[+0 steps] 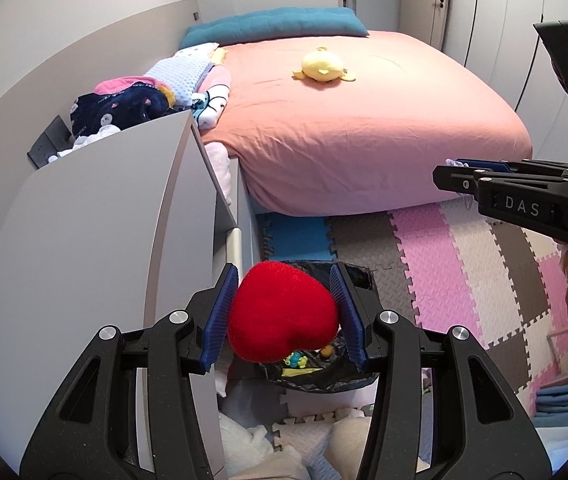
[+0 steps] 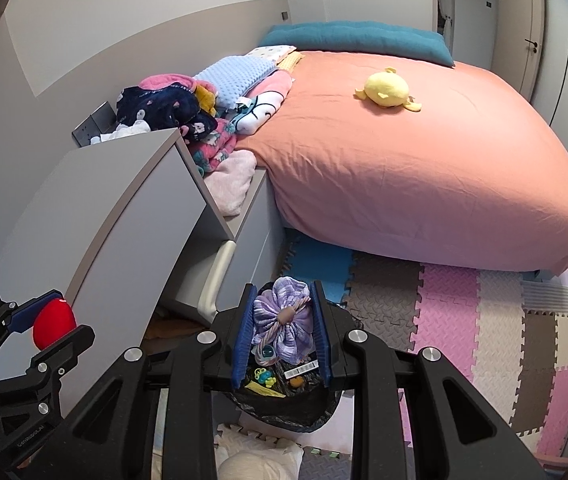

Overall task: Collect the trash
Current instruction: 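Open both tools above the bin to drop the heart and bow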

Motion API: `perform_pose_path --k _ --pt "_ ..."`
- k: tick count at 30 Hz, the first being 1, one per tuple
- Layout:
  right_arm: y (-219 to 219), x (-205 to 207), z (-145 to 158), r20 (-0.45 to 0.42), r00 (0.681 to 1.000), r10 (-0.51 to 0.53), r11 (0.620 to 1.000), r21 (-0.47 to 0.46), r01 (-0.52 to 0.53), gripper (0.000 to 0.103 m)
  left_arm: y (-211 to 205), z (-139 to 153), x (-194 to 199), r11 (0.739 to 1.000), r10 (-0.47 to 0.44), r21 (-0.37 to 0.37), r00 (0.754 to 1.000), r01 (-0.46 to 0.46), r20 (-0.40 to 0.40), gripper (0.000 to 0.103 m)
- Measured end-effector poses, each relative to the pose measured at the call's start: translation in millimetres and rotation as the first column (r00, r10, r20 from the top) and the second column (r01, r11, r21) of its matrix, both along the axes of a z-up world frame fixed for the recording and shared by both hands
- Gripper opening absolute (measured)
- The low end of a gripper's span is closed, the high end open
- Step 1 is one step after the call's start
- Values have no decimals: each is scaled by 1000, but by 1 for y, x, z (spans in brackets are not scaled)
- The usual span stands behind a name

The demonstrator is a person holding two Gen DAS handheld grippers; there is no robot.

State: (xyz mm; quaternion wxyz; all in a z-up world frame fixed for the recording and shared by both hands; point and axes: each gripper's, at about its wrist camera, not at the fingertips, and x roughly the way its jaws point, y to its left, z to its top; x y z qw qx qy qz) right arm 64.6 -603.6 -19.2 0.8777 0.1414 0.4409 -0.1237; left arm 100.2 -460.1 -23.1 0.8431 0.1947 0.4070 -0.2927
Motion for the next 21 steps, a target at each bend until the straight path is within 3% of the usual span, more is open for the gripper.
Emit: perform_pose_path --k 6,7,8,9,10,12,21 --pt "1 8 -6 -20 1000 0 1000 1 0 29 -3 -8 4 1000 2 14 1000 -2 -19 48" --pt "1 10 -6 -22 1000 1 1000 5 -1 41 -4 -9 5 1000 -3 20 1000 4 -29 48" --pt "0 11 -5 -17 1000 -8 1000 7 8 66 -4 -10 6 1000 1 27 999 0 -34 63" --pt "0 11 -4 -9 1000 -14 1000 6 14 79 -3 -9 8 999 12 31 1000 -11 -28 89" --pt "-1 11 -2 1 1000 -21 1000 0 21 100 0 -7 8 999 24 25 1000 -24 -6 98" --pt "-1 13 3 7 999 -32 999 -20 32 101 3 -1 8 999 36 11 999 -37 36 98" --pt "-1 18 8 -4 997 -72 993 -90 71 101 15 1 17 998 67 -1 997 -67 27 98"
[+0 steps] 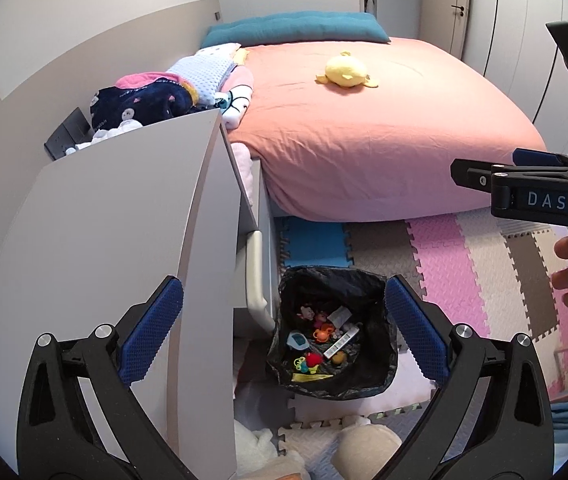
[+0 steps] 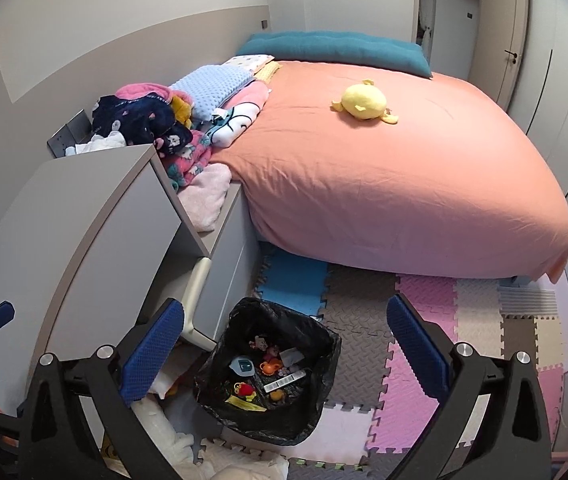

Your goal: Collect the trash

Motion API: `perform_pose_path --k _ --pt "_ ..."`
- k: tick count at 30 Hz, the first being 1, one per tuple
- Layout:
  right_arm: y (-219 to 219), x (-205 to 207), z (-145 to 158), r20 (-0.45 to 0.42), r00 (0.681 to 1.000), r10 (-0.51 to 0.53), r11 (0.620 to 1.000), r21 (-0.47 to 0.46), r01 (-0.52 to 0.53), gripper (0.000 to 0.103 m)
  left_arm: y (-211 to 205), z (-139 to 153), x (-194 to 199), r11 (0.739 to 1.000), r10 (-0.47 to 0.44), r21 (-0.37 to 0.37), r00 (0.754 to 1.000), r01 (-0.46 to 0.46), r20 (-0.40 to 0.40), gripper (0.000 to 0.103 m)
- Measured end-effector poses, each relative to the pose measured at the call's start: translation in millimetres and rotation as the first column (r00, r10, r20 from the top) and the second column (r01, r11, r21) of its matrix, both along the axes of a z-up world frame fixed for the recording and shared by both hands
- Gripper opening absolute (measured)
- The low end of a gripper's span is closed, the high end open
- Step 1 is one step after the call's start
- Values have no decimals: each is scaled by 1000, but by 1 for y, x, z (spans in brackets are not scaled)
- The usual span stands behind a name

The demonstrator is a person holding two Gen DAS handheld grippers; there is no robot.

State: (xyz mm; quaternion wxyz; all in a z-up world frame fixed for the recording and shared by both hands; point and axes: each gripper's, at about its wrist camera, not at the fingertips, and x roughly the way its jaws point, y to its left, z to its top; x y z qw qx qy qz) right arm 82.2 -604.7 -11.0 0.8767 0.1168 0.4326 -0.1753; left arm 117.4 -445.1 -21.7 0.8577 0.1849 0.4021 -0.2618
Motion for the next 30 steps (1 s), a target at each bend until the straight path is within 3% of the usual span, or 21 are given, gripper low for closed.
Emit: perform_pose_path --k 30 --pt "16 7 8 14 1000 17 1000 -16 -16 101 17 10 5 999 15 -49 1000 -16 -7 98"
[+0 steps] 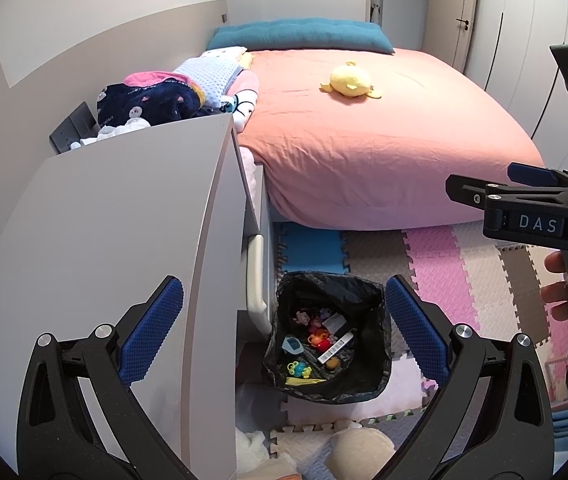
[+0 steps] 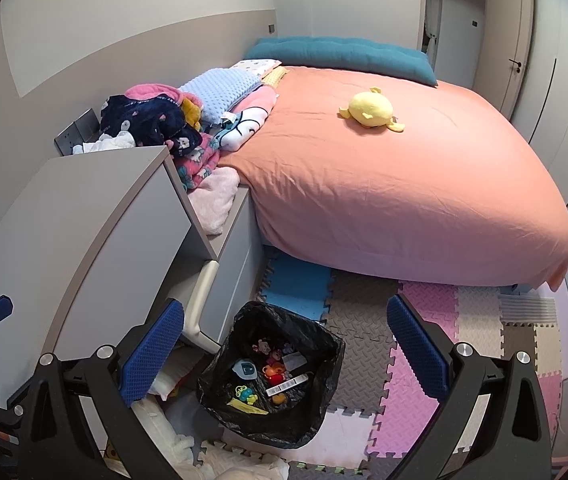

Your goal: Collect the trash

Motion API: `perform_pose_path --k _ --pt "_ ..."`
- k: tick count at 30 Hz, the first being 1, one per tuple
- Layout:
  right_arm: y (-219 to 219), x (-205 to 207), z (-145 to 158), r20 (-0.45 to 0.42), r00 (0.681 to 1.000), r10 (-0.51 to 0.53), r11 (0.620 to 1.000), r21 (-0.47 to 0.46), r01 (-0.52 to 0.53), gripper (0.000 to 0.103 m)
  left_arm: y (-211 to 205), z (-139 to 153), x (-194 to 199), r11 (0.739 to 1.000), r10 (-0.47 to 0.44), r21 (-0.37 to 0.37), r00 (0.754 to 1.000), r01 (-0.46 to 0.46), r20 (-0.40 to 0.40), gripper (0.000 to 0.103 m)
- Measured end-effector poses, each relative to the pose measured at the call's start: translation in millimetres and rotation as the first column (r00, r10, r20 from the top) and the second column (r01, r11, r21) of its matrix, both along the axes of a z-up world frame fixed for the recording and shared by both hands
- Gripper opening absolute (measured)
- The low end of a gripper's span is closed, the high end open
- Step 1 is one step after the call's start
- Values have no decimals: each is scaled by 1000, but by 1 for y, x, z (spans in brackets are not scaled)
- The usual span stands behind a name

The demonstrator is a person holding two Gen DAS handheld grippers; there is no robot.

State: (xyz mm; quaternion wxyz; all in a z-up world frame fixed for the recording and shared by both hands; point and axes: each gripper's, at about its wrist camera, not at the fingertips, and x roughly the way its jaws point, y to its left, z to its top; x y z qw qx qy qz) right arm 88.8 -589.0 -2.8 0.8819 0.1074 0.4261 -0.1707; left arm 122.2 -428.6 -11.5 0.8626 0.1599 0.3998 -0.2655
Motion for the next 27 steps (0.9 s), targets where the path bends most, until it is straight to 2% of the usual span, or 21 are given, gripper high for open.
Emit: perform_pose_path --k 27 --pt "1 0 0 2 1000 -1 1000 0 1 101 5 -1 3 1000 0 -7 1000 0 -4 98"
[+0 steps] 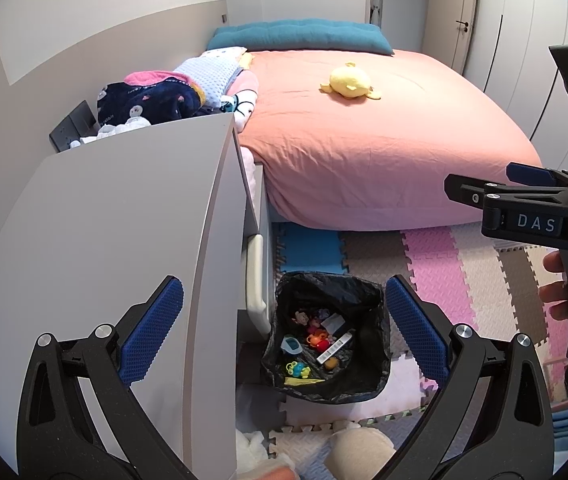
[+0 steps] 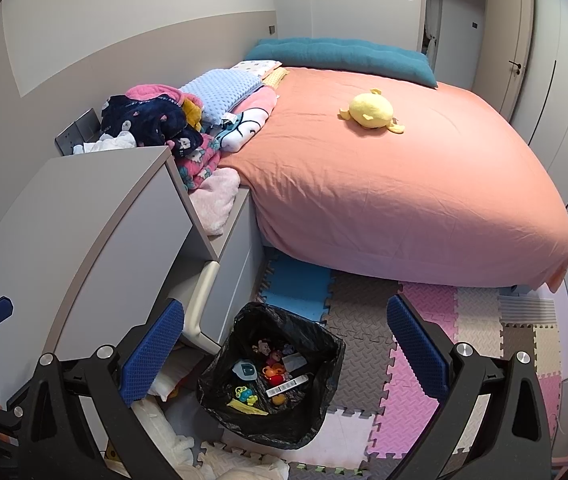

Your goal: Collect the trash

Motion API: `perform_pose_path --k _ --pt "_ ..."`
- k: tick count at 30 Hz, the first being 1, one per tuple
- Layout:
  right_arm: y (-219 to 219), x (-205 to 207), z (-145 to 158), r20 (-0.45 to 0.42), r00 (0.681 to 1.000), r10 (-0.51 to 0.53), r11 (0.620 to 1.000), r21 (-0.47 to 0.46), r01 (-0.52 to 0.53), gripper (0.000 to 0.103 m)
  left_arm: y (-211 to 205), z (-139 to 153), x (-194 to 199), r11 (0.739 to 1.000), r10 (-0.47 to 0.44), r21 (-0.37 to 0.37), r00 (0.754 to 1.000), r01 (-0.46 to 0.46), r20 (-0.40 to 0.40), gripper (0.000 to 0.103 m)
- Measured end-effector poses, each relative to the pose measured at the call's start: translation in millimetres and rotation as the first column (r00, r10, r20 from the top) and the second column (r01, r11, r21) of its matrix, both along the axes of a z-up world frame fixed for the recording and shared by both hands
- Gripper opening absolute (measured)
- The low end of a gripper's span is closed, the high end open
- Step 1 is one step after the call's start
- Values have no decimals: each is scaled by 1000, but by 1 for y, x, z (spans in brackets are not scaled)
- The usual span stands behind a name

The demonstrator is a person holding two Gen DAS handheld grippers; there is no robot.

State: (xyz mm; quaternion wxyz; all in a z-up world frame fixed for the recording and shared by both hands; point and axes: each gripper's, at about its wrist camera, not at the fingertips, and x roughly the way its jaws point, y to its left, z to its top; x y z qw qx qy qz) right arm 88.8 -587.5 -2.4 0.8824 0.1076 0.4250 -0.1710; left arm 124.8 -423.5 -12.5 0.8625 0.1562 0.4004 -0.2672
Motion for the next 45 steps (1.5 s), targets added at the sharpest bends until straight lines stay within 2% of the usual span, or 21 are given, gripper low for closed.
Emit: perform_pose_path --k 31,40,45 --pt "3 0 1 3 1000 3 1000 -3 -3 101 10 3 2 1000 8 -2 1000 -8 7 98" --pt "3 0 2 3 1000 5 1000 -3 -5 101 12 6 -1 1000 -1 -7 998 1 64 98" --pt "3 0 2 4 1000 4 1000 -3 -4 101 12 5 1 1000 -13 -4 1000 13 24 98"
